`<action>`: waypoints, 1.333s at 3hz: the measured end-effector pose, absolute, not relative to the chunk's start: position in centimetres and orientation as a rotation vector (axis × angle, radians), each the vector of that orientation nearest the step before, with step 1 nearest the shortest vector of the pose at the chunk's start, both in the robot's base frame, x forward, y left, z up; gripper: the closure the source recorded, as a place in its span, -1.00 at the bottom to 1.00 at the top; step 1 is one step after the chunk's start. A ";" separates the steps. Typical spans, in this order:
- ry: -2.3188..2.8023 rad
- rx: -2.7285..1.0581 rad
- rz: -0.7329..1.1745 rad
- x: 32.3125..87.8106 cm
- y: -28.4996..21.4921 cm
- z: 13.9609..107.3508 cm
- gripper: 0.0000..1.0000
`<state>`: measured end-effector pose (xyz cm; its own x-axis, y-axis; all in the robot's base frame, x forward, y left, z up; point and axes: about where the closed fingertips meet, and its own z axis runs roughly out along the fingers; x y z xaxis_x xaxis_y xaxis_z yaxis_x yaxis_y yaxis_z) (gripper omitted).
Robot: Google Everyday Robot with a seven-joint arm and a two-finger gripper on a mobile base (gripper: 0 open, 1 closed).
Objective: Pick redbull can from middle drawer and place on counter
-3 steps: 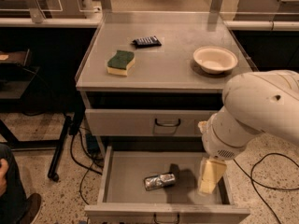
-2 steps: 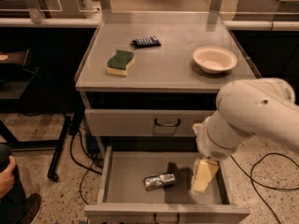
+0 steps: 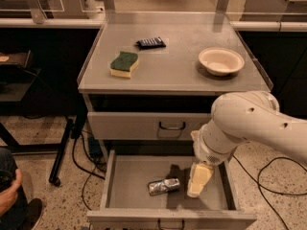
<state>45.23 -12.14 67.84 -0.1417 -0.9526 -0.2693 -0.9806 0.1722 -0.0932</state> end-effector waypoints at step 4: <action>2.102 -1.750 0.347 48.9 -12.8 56.4 -1.00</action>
Offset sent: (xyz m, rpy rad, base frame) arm 0.0342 -0.0212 -0.1151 0.1868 0.0296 -0.0449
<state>48.95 -12.85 56.37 -0.1508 -0.8851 -0.4403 -0.9797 0.1934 -0.0532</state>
